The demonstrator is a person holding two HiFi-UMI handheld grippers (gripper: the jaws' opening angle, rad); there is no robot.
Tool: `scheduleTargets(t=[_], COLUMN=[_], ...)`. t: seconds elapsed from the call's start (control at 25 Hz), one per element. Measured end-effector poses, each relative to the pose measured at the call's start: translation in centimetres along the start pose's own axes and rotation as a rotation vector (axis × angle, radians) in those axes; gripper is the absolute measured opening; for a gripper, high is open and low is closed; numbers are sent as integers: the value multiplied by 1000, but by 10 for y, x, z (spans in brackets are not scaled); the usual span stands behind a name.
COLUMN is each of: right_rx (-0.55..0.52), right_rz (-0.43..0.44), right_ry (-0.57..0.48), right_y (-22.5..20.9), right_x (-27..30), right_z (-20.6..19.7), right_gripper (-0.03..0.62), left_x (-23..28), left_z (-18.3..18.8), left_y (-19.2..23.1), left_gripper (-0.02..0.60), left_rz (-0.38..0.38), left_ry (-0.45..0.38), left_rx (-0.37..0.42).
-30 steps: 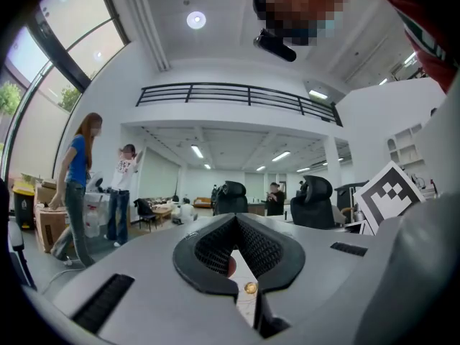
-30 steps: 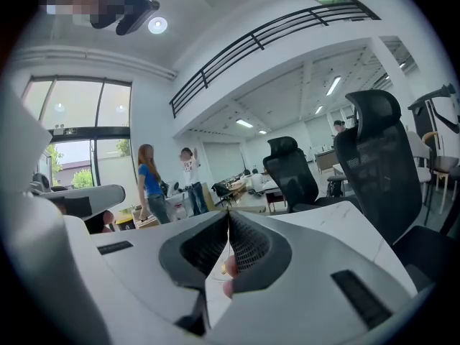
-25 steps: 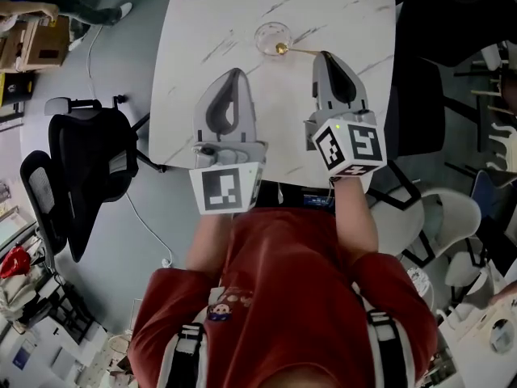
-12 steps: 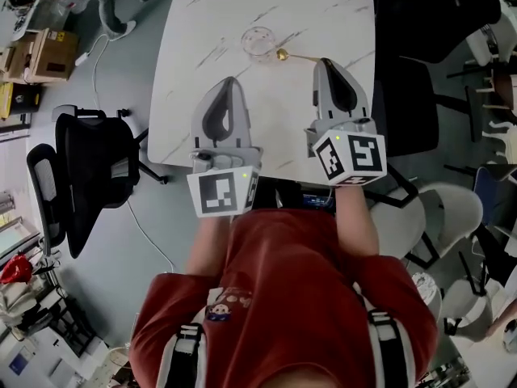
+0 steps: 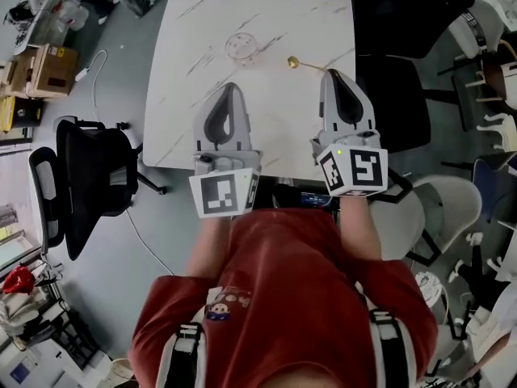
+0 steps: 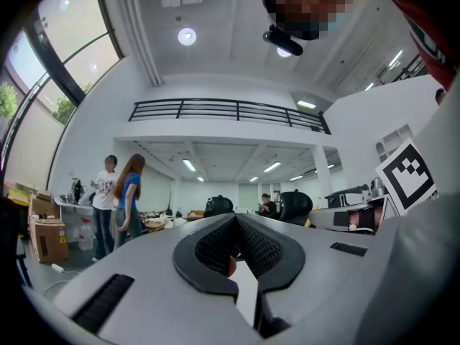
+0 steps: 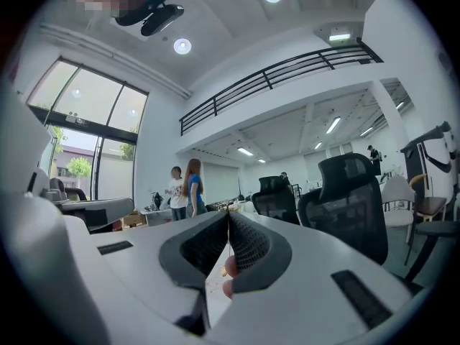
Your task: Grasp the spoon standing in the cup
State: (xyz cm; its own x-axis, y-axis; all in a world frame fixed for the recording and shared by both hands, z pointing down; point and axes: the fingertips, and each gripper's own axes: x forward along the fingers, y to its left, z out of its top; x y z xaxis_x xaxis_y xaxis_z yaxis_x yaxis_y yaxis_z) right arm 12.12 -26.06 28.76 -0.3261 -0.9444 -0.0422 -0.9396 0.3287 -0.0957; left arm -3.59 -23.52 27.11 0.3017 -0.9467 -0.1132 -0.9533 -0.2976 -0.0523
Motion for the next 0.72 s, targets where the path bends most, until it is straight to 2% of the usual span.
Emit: scheduleTargets(t=[0.2, 0.4, 0.72], right_rx=[-44, -110, -171], right_rz=[-32, -53, -83], right_ry=[-24, -62, -107], right_y=[-11, -11, -9], right_x=[-20, -30, -38], right_z=[8, 17, 23], right_gripper=[15, 15, 15], left_x=[-4, -6, -5], left_z=[3, 2, 3], left_y=[-15, -25, -33], left_gripper=[2, 2, 2], left_rz=[-4, -16, -8], left_ry=[-2, -5, -19], left_rx=[-15, 13, -20])
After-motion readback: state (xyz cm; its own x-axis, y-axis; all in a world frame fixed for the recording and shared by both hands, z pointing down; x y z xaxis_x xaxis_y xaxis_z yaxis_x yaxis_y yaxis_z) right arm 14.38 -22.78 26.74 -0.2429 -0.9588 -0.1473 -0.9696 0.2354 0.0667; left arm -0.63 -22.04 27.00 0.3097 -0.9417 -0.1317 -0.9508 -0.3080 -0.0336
